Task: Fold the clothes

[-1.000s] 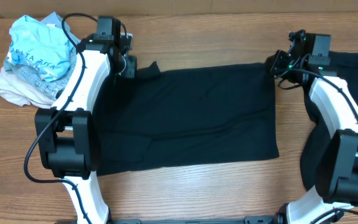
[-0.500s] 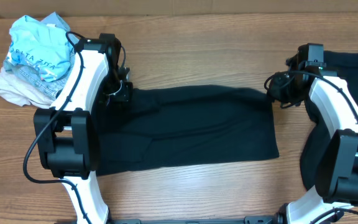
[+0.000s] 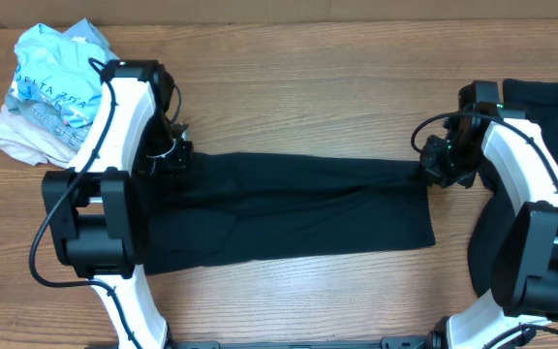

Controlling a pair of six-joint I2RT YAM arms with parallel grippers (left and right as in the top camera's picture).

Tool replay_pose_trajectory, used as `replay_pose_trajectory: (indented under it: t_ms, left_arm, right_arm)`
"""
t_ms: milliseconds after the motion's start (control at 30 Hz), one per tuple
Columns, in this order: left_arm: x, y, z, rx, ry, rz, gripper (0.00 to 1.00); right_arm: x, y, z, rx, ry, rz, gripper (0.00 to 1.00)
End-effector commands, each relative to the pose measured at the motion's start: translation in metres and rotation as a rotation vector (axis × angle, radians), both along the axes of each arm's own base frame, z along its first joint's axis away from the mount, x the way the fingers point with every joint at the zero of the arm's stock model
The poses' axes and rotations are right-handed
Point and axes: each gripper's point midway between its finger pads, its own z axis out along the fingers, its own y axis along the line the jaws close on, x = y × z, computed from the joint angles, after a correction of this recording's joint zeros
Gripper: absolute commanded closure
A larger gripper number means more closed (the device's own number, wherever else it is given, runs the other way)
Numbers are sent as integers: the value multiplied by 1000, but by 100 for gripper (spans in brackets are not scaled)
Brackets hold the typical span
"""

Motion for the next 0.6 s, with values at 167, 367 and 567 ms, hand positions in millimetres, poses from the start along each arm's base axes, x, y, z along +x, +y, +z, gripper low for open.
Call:
replay_pose_trajectory:
  t_ms: [167,367,567]
  left_arm:
    - [-5,1,16,-19,-11,-3,96]
    - [-7,-7,17,-52,-1,0,96]
    - [-13,4,19,-11,22,-13,96]
  right_arm:
    - [1,-15,7,-92,8,0,96]
    - [3,-15,7,-92,2,0,96]
    - [3,-10,8,-63,1,1,95]
